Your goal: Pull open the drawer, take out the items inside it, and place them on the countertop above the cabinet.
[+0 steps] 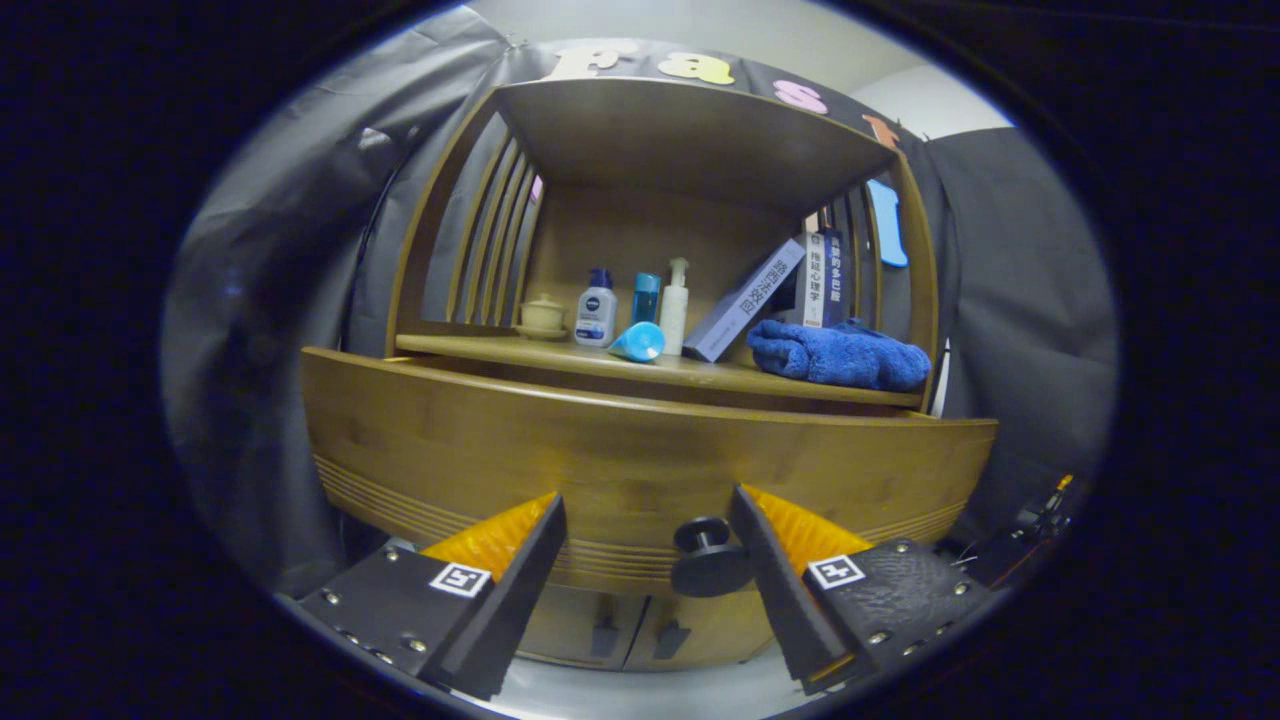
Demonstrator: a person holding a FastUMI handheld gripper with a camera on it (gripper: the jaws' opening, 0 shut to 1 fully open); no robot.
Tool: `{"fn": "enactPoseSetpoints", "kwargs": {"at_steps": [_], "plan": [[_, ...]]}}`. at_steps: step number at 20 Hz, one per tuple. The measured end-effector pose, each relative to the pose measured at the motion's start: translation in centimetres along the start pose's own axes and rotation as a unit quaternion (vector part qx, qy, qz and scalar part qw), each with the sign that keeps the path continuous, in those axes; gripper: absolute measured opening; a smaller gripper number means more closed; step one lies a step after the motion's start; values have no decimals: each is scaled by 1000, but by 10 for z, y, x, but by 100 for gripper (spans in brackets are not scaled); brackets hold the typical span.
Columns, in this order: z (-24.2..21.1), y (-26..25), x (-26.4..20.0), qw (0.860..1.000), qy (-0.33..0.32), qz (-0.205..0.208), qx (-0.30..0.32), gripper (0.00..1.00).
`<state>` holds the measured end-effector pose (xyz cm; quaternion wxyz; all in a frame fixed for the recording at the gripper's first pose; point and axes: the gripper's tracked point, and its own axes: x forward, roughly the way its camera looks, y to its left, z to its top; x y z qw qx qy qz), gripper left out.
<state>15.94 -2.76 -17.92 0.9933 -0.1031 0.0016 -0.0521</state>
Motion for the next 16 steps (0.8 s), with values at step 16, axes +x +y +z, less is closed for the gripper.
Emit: {"fn": "enactPoseSetpoints", "kwargs": {"at_steps": [16], "plan": [[6, 3, 50, 999, -44, 0, 10, 99]]}}
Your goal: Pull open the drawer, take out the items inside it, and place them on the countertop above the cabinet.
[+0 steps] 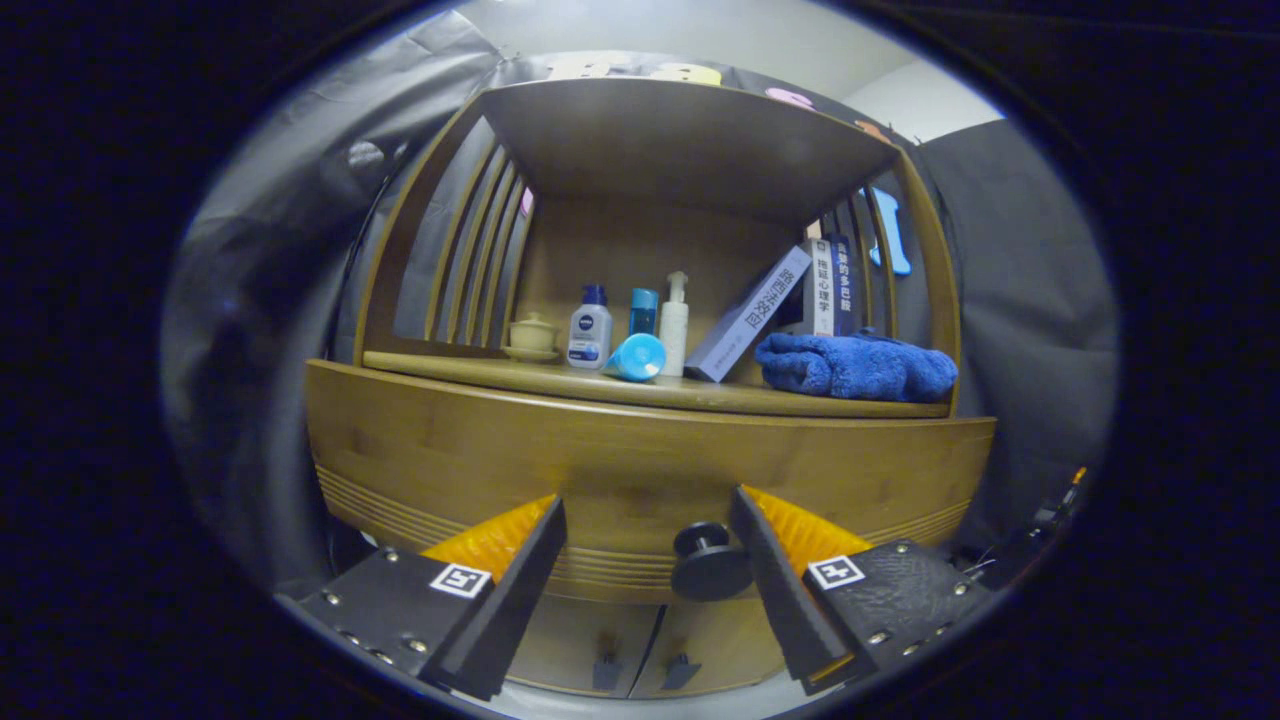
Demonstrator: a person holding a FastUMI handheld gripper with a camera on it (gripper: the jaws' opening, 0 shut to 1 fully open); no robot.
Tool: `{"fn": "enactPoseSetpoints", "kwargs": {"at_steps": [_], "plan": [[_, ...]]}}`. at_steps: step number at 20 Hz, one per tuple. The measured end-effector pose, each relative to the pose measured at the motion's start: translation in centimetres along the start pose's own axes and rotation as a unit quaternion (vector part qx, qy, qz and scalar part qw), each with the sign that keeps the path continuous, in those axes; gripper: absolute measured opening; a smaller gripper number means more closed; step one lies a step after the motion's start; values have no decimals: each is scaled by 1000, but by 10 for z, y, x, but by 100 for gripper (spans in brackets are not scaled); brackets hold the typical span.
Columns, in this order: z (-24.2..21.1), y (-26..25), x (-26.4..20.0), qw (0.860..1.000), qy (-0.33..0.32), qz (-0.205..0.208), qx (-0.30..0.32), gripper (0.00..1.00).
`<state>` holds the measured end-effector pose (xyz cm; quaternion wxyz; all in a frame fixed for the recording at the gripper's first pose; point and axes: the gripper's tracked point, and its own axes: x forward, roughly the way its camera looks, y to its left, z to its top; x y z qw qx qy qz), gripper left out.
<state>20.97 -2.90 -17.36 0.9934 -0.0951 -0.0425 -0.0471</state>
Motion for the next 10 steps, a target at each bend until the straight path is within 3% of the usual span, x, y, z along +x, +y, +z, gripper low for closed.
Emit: {"fn": "enactPoseSetpoints", "kwargs": {"at_steps": [7, 10], "plan": [[1, 2, 39, 1000, -20, 11, 0, 99], [-1, -1, 35, 999, 11, 9, 46, 99]]}}
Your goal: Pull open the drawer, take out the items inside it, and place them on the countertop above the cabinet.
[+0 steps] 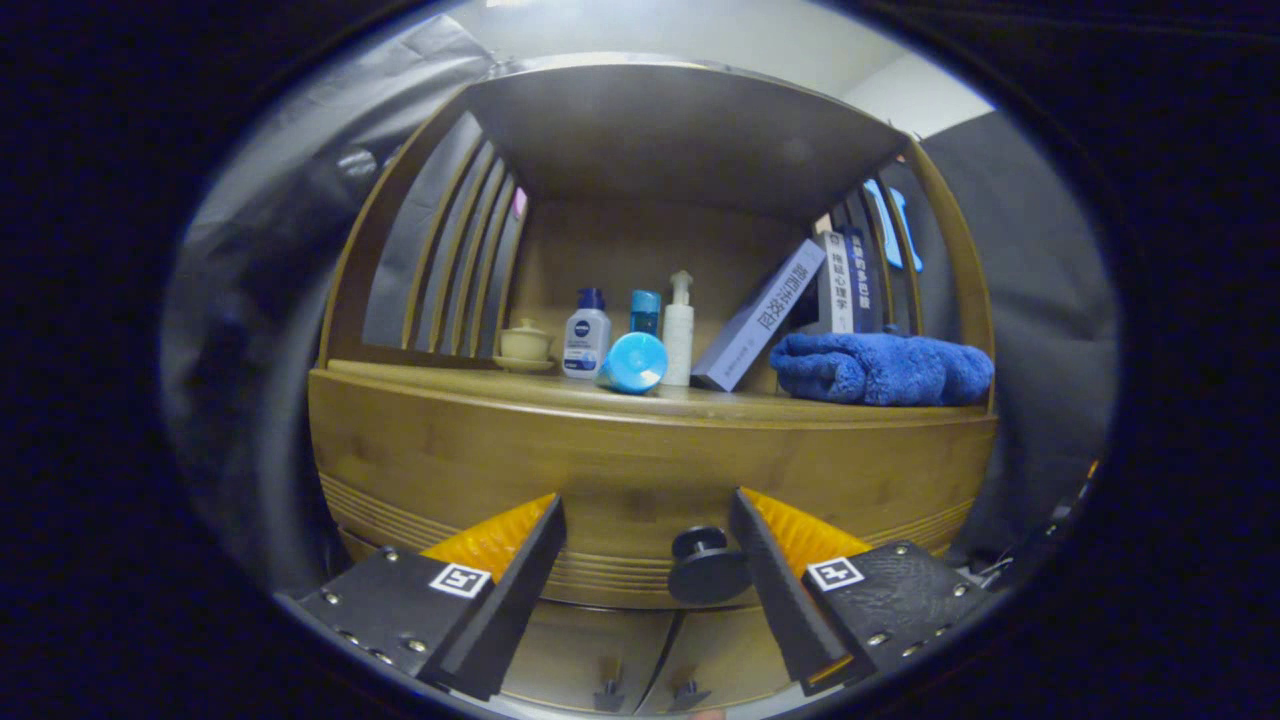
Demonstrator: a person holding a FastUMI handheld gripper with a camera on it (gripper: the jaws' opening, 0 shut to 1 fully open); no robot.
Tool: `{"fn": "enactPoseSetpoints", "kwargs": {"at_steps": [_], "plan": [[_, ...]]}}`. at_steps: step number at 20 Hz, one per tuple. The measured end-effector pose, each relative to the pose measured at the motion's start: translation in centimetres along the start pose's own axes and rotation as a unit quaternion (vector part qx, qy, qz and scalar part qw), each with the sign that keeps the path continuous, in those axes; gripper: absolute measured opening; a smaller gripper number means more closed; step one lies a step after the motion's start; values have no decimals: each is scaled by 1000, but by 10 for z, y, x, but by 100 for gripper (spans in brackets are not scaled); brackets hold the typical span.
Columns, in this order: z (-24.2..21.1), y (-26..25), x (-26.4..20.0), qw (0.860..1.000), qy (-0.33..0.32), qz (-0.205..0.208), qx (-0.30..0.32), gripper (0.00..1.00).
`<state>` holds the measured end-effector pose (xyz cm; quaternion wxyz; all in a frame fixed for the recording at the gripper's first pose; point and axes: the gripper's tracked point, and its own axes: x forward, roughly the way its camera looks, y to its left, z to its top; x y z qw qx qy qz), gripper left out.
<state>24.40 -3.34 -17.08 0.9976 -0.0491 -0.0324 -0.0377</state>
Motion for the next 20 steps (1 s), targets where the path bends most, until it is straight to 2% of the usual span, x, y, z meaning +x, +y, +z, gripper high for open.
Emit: {"fn": "enactPoseSetpoints", "kwargs": {"at_steps": [3, 7, 10, 14, 19, 20], "plan": [[15, -7, -25, 999, 7, -2, 45, 99], [49, -22, -76, 998, 16, -18, 58, 99], [89, -15, -120, 998, 23, 7, 61, 99], [162, -18, -182, 995, 11, 21, 94, 99], [214, -32, -241, 993, 8, 17, 115, 99], [218, -27, -250, 993, 16, 28, 111, 99]]}}
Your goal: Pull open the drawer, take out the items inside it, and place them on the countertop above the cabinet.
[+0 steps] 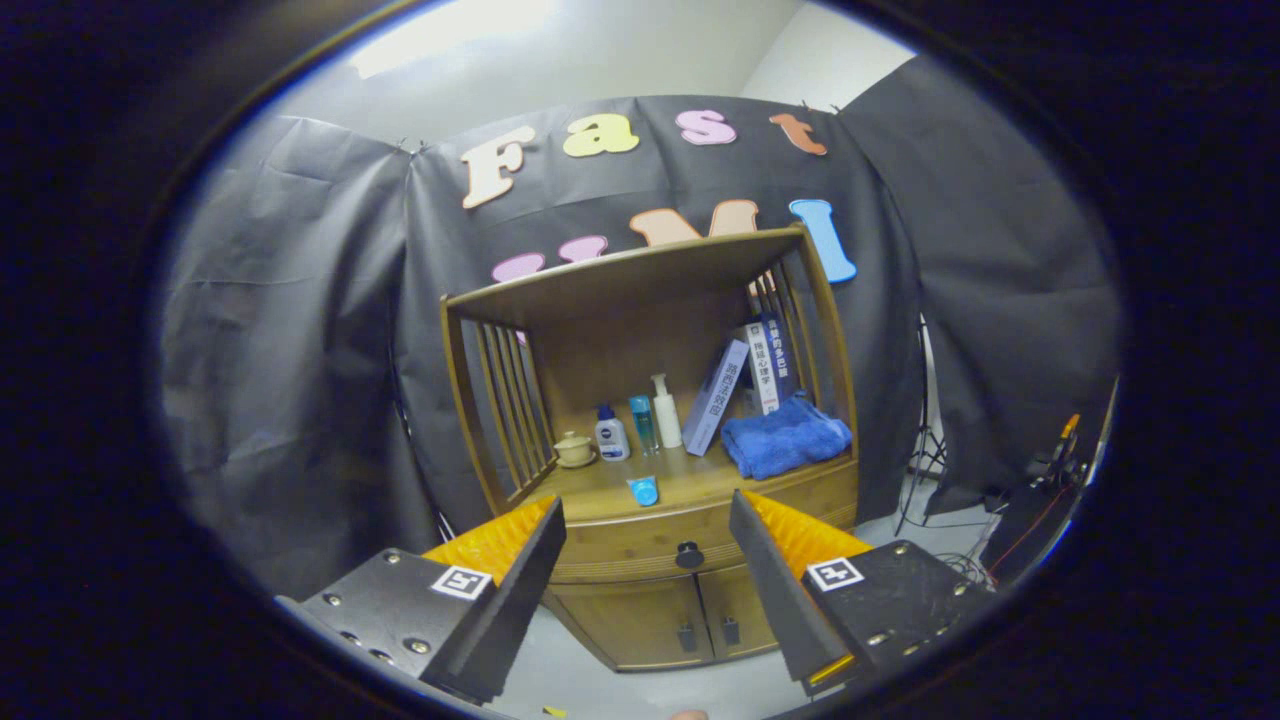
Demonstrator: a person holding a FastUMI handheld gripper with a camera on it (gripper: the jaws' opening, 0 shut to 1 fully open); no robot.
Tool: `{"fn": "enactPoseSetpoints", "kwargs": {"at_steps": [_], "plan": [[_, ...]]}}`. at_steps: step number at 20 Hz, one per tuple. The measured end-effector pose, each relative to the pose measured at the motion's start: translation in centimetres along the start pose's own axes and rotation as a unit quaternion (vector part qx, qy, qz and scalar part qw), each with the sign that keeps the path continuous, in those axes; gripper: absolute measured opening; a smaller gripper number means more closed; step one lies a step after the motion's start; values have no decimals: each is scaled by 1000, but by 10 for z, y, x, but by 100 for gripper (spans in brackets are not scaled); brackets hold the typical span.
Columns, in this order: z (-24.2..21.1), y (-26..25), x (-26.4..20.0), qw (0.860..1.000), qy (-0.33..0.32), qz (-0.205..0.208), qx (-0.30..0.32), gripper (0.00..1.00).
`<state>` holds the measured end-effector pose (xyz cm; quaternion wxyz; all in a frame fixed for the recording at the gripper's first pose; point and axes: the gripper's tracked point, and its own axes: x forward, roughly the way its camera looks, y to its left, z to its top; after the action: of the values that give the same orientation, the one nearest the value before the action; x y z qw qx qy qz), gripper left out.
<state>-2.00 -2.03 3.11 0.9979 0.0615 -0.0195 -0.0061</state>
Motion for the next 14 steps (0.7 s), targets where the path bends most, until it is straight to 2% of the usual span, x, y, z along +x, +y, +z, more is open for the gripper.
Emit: {"fn": "enactPoseSetpoints", "kwargs": {"at_steps": [4, 9, 14], "plan": [[18, -1, -26, 999, -11, 2, -36, 99], [37, -9, -46, 998, -47, -14, -48, 99], [29, -5, -43, 998, -40, -9, -56, 99]]}}
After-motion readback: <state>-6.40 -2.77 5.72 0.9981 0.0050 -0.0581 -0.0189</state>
